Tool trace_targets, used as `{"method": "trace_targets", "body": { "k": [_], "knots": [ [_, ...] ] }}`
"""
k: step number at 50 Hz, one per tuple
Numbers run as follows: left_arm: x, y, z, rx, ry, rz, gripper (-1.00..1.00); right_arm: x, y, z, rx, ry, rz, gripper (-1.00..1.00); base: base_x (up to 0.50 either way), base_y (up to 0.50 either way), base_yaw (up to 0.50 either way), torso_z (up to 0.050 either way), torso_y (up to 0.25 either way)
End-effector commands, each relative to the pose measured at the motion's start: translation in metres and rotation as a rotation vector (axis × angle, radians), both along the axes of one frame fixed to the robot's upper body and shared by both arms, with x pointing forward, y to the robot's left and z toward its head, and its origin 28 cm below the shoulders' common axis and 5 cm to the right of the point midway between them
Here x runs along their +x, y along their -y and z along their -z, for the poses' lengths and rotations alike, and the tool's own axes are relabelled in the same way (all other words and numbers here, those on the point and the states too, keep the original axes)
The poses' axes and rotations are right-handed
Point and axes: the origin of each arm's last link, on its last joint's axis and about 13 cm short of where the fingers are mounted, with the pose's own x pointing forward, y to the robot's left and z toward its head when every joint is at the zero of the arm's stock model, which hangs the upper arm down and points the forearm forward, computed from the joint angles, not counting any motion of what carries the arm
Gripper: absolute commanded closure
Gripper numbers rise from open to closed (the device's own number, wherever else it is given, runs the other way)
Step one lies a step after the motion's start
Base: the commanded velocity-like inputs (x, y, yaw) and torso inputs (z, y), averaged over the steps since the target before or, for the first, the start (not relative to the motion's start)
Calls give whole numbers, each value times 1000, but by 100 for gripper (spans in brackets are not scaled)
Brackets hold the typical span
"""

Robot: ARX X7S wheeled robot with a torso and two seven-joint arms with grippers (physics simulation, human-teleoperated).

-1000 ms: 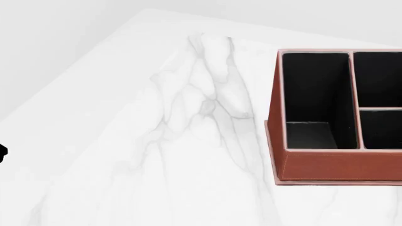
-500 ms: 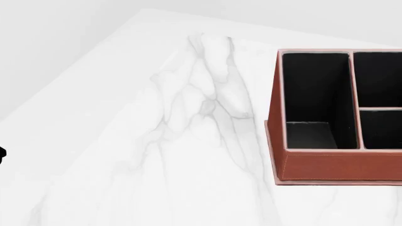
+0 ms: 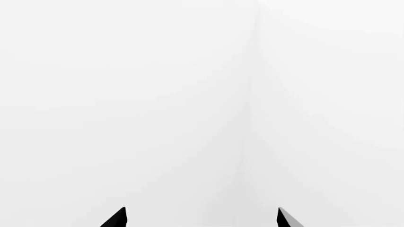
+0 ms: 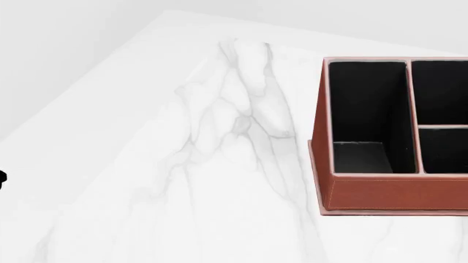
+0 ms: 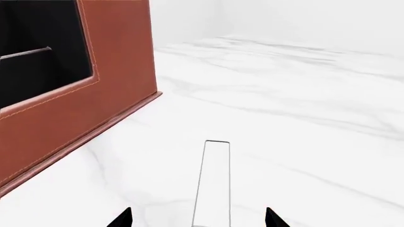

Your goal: Pick up the book and place it in the left compartment of the caddy.

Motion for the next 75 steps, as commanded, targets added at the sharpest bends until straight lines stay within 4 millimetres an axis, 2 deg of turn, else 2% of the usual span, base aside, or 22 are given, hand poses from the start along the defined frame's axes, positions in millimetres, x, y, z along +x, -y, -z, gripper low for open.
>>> {"method": "trace_targets", "body": {
  "k": [1, 17, 75],
  "knots": [
    [-9, -1, -1, -8, 3, 46, -100, -3, -5, 6, 17, -14, -5, -100, 0, 0, 0, 0, 0],
    [-9, -1, -1, -12, 2, 44, -100, 0, -9, 16, 65, -47, 1, -100, 0, 0, 0, 0, 0],
    [-10, 1, 0, -3, 2, 56, -100, -8, 2, 17, 117, 34, 8, -100, 0, 0, 0, 0, 0]
  ]
}}
